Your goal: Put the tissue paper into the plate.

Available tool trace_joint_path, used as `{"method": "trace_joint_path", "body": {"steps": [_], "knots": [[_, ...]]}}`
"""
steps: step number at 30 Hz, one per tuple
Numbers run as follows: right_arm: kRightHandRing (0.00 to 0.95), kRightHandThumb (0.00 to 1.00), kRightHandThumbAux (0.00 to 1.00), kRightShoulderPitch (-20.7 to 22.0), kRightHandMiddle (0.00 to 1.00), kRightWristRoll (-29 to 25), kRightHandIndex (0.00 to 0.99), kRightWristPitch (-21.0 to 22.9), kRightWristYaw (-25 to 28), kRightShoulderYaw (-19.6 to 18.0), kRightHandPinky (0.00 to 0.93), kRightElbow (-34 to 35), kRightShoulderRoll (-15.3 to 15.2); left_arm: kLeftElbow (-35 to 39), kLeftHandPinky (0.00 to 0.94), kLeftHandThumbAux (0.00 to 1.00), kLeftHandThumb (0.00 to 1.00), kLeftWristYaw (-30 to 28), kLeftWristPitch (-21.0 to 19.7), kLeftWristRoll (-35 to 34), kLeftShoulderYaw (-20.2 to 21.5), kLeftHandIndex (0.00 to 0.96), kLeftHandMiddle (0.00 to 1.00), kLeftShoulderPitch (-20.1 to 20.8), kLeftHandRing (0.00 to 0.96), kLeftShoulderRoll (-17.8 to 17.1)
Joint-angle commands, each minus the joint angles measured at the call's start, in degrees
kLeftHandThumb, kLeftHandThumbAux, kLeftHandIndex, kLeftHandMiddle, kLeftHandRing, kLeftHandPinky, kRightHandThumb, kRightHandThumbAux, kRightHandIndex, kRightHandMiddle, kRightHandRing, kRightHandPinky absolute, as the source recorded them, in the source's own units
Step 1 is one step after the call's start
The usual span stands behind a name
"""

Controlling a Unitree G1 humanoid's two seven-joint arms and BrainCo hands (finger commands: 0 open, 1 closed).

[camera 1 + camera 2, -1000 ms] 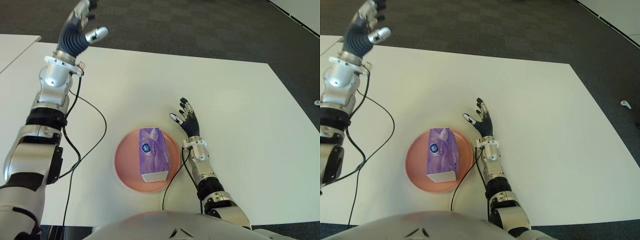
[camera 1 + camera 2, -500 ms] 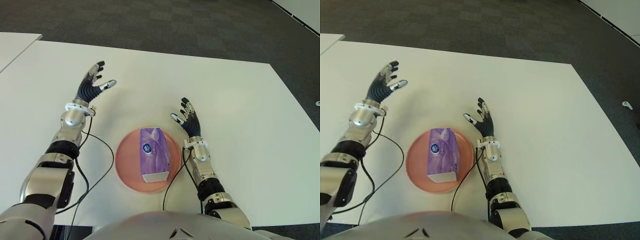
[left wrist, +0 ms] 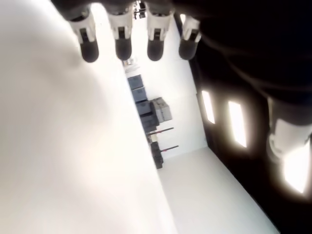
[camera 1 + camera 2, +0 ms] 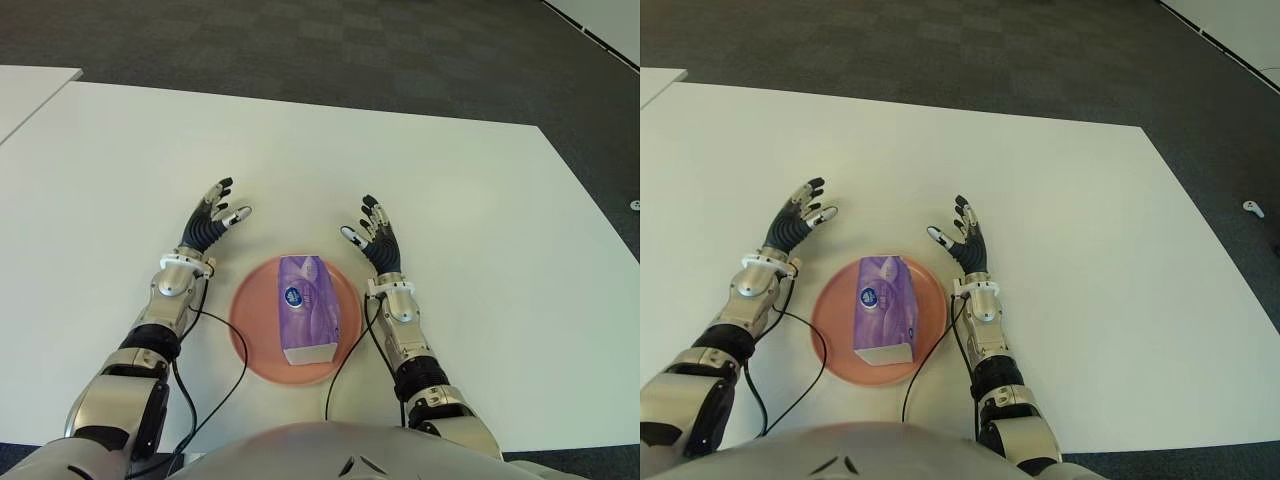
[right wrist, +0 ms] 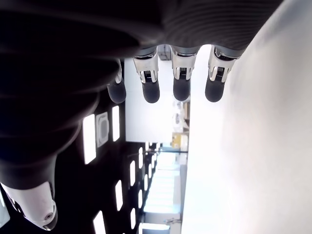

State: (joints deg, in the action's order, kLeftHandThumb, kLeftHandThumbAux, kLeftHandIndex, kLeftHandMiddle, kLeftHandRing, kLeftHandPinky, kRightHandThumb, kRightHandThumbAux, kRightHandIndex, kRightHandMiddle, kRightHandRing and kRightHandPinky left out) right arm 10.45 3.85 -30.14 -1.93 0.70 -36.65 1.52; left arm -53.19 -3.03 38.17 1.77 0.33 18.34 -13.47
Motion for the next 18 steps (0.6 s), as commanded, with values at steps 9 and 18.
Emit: {"method": "trace_joint_path", "body": {"steps": [9,18], "knots": [[0.000,0.199,0.661,-10.3,0.000,-1.0,0.008,8.9,0.7,-0.5,0.000,-4.7,0.2,2.8,0.000,0.431,0.000,-1.5,-0.3,1.0,-1.6,0.000,0.000,-7.8,0.000,3.1],[0.000,0.195,0.675,-10.8,0.000,-1.3,0.008,9.2,1.3,-0.6,0.000,-3.5,0.0,4.9,0.000,0.429,0.000,-2.8,-0.2,-1.0,-1.4,0.000,0.000,-10.3,0.000,5.4]]}}
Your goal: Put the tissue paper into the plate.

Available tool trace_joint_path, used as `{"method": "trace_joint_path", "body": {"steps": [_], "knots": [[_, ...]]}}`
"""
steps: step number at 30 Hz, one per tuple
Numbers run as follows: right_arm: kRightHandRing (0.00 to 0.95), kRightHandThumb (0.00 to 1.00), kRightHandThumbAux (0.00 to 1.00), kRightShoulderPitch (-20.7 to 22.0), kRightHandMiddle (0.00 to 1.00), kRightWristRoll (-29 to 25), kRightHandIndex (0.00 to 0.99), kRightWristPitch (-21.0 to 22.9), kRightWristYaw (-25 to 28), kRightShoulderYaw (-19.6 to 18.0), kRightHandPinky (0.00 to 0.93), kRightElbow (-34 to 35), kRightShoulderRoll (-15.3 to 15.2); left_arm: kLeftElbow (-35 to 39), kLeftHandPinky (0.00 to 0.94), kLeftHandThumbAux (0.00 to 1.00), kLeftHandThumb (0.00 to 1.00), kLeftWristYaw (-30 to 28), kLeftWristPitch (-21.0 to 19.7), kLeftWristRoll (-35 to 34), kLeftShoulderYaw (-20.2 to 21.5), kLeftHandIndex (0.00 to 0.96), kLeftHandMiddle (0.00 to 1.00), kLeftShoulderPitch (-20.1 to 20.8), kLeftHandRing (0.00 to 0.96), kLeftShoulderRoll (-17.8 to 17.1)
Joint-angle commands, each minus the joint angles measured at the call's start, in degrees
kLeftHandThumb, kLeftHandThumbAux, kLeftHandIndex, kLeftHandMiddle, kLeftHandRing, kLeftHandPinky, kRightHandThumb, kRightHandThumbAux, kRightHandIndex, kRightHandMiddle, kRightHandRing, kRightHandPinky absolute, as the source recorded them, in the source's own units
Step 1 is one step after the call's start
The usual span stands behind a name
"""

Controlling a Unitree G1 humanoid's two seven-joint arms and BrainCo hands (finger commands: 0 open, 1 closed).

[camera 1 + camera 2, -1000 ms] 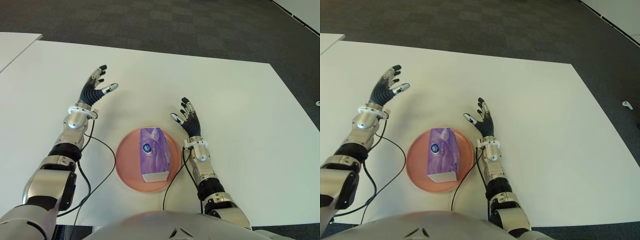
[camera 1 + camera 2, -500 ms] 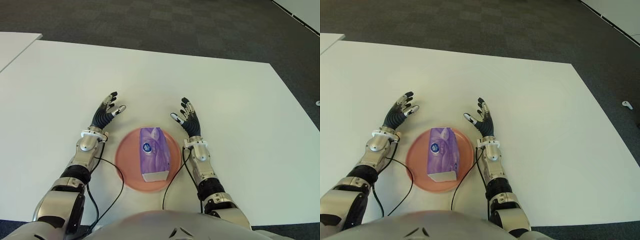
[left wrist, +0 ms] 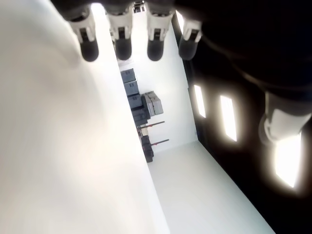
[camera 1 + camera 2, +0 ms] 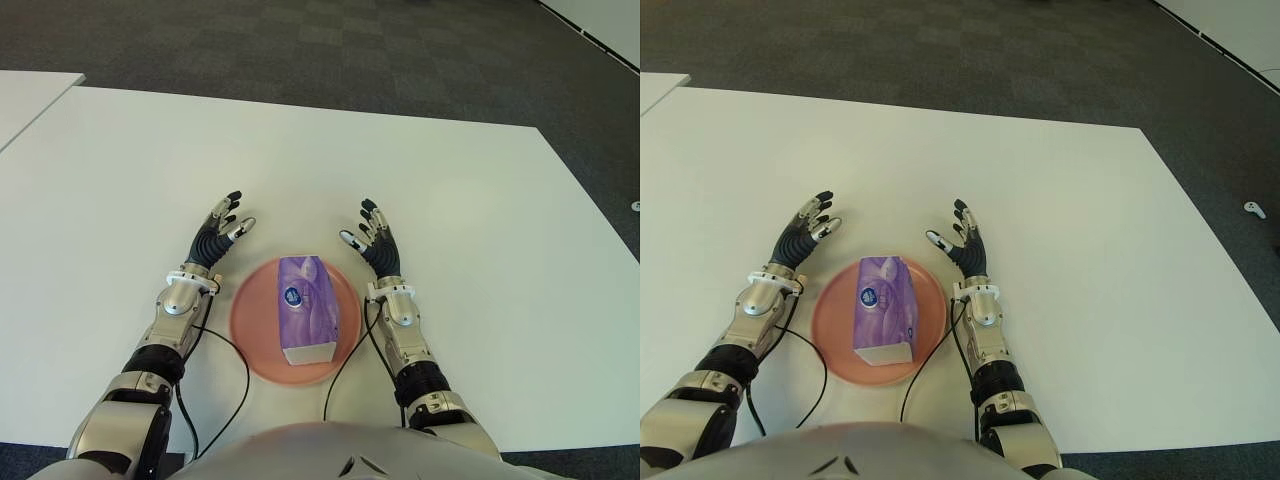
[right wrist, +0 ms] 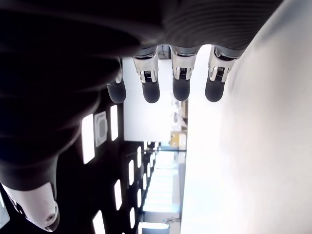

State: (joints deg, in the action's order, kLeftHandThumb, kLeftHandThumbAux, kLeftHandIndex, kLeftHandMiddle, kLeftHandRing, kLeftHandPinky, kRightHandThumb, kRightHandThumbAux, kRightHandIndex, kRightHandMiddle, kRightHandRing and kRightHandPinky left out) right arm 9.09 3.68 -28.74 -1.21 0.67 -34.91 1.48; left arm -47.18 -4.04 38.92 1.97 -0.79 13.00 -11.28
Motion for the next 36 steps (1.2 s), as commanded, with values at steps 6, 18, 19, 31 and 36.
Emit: {"method": "trace_joint_path", "body": {"steps": [6,18,19,31,36], "knots": [[0.000,0.194,0.684,-9.9,0.000,-1.2,0.009,8.1,0.9,-0.5,0.000,-4.2,-0.1,-0.3,0.000,0.451,0.000,-1.3,-0.7,-2.4,0.1,0.000,0.000,-5.8,0.000,5.1],[0.000,0.179,0.690,-10.7,0.000,-0.5,0.008,9.0,0.1,0.0,0.000,-2.1,-0.1,5.0,0.000,0.466,0.000,0.5,-2.2,-2.1,0.6,0.000,0.000,-9.2,0.000,6.5],[0.000,0.178,0.689,-10.8,0.000,-0.5,0.007,9.1,0.0,0.0,0.000,-2.0,-0.1,5.8,0.000,0.471,0.000,0.6,-2.5,-2.1,0.6,0.000,0.000,-9.8,0.000,6.8],[0.000,0.171,0.680,-11.3,0.000,-0.3,0.008,10.3,-0.6,0.2,0.000,-0.6,-0.1,15.5,0.000,0.556,0.000,1.6,-7.8,-3.1,1.2,0.000,0.000,-16.1,0.000,9.7],[0.000,0.167,0.684,-11.2,0.000,0.2,0.009,10.0,-1.5,0.2,0.000,-0.8,-0.1,18.6,0.000,0.564,0.000,4.0,-9.8,-2.5,1.9,0.000,0.000,-17.7,0.000,11.0]]}}
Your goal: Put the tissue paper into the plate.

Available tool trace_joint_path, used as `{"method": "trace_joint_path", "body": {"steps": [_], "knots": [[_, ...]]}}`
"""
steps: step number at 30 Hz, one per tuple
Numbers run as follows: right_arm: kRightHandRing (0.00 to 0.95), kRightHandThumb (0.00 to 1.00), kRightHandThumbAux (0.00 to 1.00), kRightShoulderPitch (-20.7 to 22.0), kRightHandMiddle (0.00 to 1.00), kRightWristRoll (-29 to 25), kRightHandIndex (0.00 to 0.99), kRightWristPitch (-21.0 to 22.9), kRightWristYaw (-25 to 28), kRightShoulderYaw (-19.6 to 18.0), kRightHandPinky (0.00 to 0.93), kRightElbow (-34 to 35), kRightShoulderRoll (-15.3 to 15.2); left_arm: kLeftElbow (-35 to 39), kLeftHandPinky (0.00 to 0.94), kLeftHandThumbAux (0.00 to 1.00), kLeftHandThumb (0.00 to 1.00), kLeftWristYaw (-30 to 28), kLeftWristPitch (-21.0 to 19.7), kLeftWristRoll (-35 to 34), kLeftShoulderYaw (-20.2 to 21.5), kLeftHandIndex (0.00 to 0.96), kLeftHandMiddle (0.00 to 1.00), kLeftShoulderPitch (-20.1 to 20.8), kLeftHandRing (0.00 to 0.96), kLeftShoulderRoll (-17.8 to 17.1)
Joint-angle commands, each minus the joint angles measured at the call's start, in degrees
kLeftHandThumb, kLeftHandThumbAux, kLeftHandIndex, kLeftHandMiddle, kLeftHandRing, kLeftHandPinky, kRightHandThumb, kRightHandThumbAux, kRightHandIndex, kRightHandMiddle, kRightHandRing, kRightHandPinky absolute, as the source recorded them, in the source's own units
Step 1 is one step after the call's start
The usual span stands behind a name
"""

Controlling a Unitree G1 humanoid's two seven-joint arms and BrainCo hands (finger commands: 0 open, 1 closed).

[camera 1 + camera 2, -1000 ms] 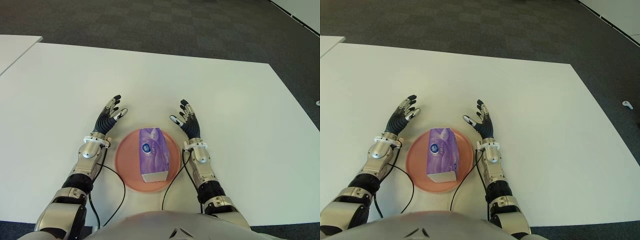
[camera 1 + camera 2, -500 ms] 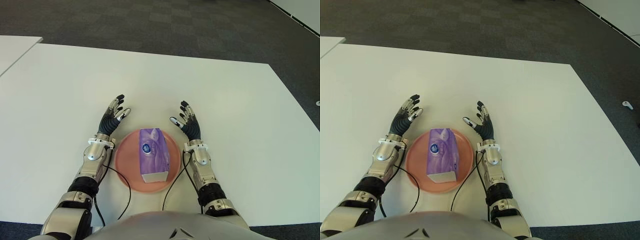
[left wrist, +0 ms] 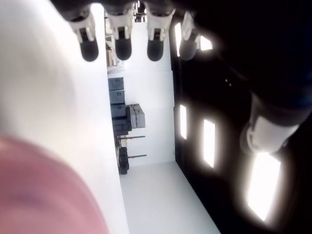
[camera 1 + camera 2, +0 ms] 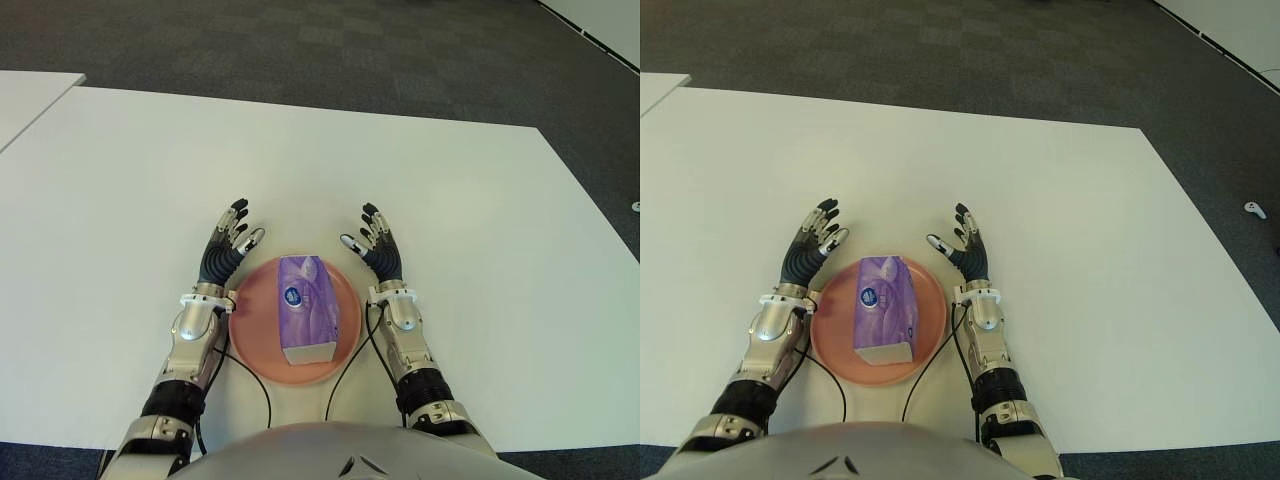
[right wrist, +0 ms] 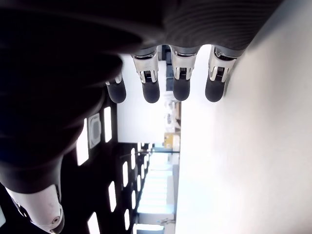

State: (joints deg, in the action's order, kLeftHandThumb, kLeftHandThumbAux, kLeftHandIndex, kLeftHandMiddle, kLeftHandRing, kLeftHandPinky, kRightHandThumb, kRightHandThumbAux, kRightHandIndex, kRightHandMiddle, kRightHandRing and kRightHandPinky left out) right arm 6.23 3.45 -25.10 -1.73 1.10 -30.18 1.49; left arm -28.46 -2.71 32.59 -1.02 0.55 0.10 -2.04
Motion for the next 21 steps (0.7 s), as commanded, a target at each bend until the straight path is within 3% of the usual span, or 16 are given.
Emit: {"method": "trace_joint_path", "body": {"steps": [1,11,21], "knots": [[0.000,0.166,0.686,-8.4,0.000,0.6,0.010,6.2,-1.2,-0.2,0.000,-5.5,-0.1,0.3,0.000,0.565,0.000,3.1,-3.6,0.7,0.6,0.000,0.000,-5.0,0.000,2.0],[0.000,0.146,0.707,-8.6,0.000,2.2,0.007,4.4,-4.9,-0.3,0.000,-5.6,0.2,1.5,0.000,0.577,0.000,8.8,-5.4,2.9,1.7,0.000,0.000,-5.9,0.000,3.6],[0.000,0.133,0.726,-9.4,0.000,2.5,0.001,4.6,-7.7,-0.3,0.000,-3.6,0.8,0.7,0.000,0.555,0.000,9.9,-4.9,2.3,2.0,0.000,0.000,-6.2,0.000,4.0]]}}
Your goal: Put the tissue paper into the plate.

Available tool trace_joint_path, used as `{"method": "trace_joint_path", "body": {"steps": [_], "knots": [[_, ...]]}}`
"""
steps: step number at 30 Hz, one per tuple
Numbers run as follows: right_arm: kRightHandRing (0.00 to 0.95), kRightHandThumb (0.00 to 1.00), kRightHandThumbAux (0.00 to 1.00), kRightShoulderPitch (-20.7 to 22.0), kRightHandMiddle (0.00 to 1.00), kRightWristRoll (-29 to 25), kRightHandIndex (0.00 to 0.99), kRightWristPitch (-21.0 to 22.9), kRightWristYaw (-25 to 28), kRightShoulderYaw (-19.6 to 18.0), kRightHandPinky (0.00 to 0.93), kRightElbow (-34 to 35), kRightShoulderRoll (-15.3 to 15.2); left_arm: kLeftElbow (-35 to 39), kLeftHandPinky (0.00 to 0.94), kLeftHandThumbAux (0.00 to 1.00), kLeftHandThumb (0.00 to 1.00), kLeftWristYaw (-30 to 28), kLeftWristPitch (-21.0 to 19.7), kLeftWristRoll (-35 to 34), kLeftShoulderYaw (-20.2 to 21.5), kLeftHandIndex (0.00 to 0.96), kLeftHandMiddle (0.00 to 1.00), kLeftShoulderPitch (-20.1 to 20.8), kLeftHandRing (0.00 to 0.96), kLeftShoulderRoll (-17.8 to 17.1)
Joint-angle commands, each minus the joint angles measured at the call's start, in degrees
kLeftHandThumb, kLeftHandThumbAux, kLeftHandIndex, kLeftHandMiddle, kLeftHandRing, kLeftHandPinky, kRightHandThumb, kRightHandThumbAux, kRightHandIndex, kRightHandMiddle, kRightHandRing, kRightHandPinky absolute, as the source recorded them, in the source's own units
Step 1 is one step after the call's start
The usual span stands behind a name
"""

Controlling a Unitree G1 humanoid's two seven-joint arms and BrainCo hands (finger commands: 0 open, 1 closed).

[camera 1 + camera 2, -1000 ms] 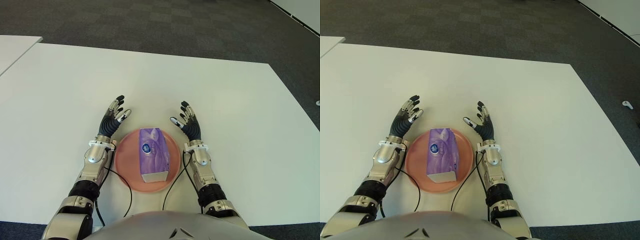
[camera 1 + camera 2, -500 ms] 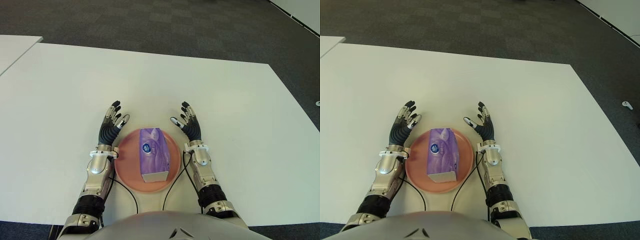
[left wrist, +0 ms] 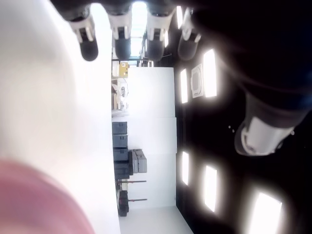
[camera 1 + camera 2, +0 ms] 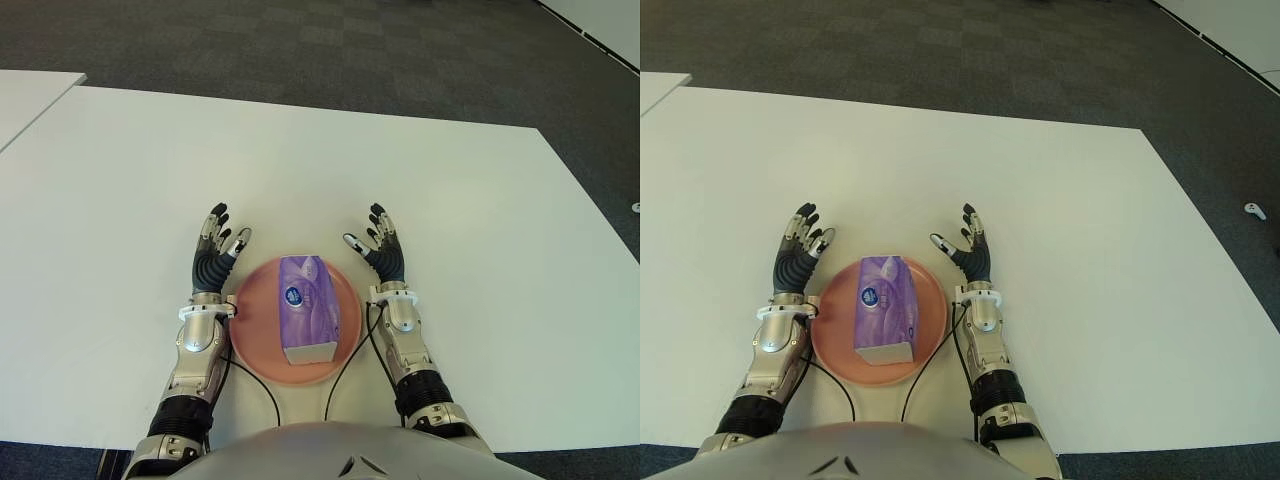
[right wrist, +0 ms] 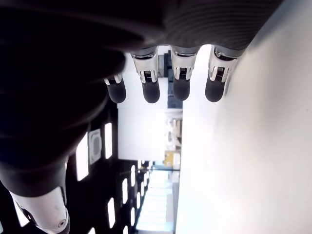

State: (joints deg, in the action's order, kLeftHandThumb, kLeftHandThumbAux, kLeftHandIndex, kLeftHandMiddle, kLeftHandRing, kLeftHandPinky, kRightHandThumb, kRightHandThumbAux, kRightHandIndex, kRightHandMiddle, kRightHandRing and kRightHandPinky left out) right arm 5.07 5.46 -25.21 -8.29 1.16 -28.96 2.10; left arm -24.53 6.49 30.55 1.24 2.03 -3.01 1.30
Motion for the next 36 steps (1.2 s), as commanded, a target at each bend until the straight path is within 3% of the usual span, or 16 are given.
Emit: {"method": "trace_joint_path", "body": {"steps": [1,24,36], "knots": [[0.000,0.133,0.728,-8.3,0.000,0.3,0.000,4.5,-1.3,-0.4,0.000,-4.6,0.4,-3.1,0.000,0.552,0.000,0.6,-2.8,-0.1,0.6,0.000,0.000,-3.2,0.000,0.7],[0.000,0.118,0.728,-9.2,0.000,-0.1,0.000,5.0,-1.6,-0.2,0.000,-1.6,1.2,-3.2,0.000,0.528,0.000,3.8,-2.3,1.1,2.6,0.000,0.000,-3.6,0.000,1.4],[0.000,0.112,0.732,-9.8,0.000,-0.2,0.000,6.2,-2.0,-0.3,0.000,0.0,1.7,-6.4,0.000,0.528,0.000,1.5,0.2,-0.7,3.2,0.000,0.000,-2.3,0.000,0.0]]}}
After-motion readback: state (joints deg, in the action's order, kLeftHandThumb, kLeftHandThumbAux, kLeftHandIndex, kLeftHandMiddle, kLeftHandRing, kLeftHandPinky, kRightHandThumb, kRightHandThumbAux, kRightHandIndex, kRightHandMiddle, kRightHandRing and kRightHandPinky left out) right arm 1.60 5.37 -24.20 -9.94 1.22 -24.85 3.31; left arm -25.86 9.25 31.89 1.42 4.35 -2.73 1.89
